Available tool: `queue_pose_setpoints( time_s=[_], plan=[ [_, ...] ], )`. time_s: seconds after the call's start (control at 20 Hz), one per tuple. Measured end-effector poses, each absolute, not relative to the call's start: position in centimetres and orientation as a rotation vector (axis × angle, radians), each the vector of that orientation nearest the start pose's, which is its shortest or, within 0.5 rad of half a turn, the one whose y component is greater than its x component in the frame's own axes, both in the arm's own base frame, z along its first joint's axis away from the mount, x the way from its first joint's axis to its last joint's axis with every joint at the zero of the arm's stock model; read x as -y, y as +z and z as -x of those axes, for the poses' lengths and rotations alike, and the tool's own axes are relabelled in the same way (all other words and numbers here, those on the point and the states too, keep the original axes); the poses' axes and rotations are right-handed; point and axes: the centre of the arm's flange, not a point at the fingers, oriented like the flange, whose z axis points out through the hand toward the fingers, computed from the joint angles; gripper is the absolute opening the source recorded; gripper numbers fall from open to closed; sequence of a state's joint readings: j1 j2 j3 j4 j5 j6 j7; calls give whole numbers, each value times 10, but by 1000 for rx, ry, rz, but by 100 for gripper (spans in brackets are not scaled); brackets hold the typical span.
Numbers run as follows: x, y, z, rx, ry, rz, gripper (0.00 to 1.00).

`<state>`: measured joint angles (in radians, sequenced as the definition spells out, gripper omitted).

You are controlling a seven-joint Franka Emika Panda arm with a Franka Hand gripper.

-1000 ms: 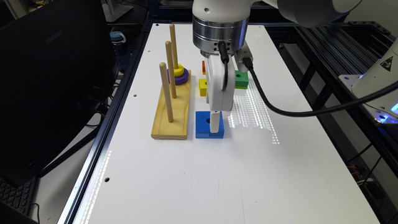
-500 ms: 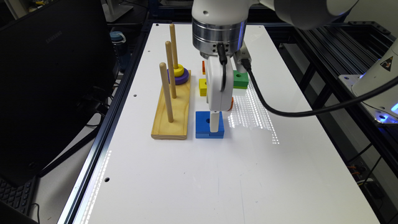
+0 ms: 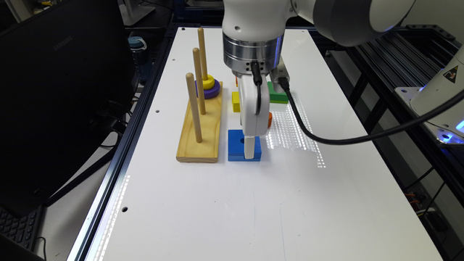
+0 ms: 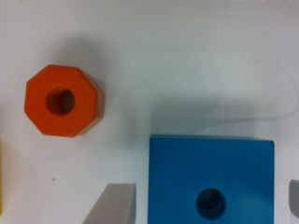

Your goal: Pick up blue block.

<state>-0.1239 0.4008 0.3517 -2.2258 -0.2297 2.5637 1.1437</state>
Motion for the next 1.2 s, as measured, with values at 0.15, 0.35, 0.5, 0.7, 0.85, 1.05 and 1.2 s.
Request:
queue_pose_setpoints(
  time_s=[0.15, 0.35, 0.5, 0.7, 0.85, 1.05, 1.2],
  plan=[
    [-134, 191, -534, -1145, 41, 2931, 100],
    [-136, 189, -539, -1148, 34, 2931, 100],
    [-136, 189, -540, -1150, 32, 2931, 100],
    [-136, 189, -540, -1150, 31, 2930, 100],
    [-134, 190, -541, -1154, 27, 2929, 100],
    [-134, 186, -541, -1154, 34, 2931, 100],
    [-132, 172, -543, -1153, 29, 2933, 100]
  ],
)
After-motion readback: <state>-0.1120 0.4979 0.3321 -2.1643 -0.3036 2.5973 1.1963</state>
